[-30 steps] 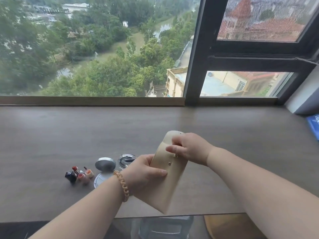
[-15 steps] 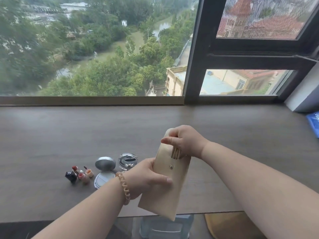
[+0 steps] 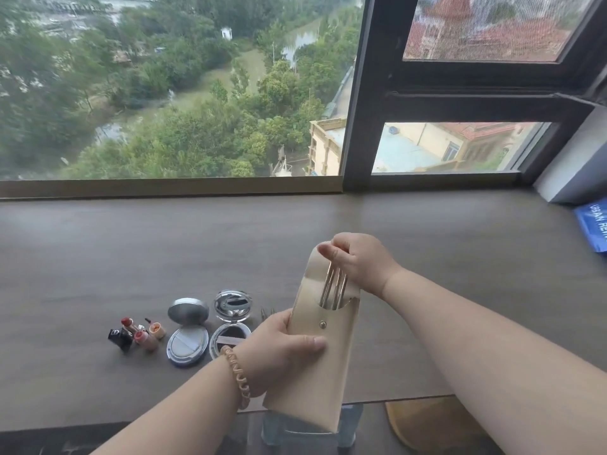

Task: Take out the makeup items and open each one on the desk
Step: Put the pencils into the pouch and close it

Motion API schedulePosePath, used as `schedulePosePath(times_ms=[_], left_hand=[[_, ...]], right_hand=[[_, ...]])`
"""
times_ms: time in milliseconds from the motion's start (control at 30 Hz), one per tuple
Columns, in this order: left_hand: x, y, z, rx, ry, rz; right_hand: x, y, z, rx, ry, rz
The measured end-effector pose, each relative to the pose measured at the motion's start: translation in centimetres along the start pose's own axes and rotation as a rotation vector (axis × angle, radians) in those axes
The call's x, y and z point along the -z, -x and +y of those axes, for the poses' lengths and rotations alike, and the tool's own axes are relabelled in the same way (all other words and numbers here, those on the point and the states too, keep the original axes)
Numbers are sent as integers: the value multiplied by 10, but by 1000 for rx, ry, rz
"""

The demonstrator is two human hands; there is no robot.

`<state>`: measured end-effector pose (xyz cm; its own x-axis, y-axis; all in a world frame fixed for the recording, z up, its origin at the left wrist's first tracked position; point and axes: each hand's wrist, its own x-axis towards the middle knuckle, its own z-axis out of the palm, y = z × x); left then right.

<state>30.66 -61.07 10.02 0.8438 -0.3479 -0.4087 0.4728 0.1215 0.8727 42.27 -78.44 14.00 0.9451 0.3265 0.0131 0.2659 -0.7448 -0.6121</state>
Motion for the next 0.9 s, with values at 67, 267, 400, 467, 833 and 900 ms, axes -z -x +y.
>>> schedulePosePath(times_ms=[67,267,400,467,833,900], left_hand=[[-2,-4,-1,11,22,29],[-9,-15,-10,76,81,113],[-15,-28,-24,163,64,201],[-19,-34,-33,180,28,268],[-26,-45,-86,183,-198,392],[-28,-44,-92,186,-268,422]], right_hand=[[-7,5,13,-103,-134,174],[-29,21,30,-653,-828,5],[-43,29,37,-614,-992,-2],[-50,31,41,-627,-1003,15],[-90,45,75,-640,-937,31],[-98,43,75,-642,-942,75]])
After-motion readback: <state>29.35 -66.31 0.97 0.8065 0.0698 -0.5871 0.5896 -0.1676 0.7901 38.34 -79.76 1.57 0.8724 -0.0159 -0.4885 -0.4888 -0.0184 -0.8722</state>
